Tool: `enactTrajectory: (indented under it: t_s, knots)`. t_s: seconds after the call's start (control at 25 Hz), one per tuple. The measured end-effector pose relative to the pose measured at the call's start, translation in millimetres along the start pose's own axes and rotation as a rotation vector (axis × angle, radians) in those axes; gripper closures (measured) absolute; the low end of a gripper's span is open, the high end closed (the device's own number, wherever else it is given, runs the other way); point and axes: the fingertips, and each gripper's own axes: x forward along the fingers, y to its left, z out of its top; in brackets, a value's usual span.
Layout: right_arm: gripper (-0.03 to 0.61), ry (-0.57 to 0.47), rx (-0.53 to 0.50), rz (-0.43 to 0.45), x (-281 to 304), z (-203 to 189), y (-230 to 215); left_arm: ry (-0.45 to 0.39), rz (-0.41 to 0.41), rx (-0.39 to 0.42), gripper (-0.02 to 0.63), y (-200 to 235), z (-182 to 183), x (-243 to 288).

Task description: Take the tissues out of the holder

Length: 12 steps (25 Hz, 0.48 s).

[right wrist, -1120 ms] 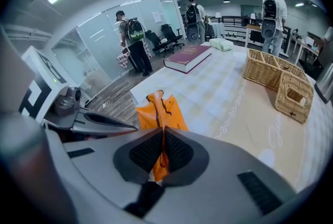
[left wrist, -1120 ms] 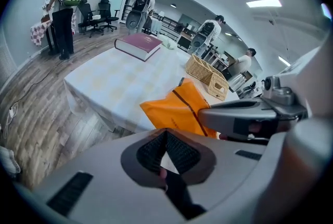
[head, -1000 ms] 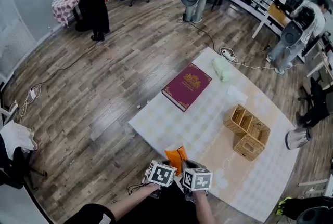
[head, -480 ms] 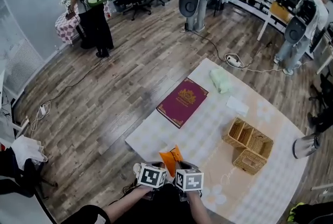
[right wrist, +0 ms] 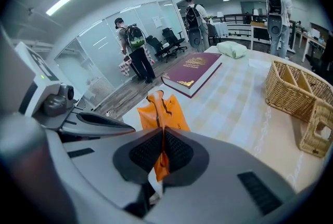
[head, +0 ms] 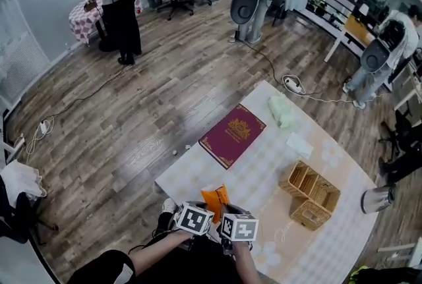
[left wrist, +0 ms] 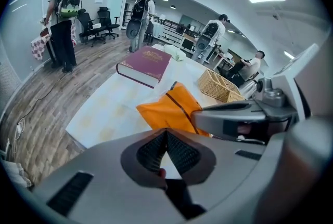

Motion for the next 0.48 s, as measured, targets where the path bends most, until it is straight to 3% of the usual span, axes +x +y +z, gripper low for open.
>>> enactTrajectory:
  t_s: [0.48]
  knots:
    - [0.565, 0.000, 0.067, -0.108, 52, 50, 39, 0.037, -0.105, 0.060, 0.607, 70, 36, -14]
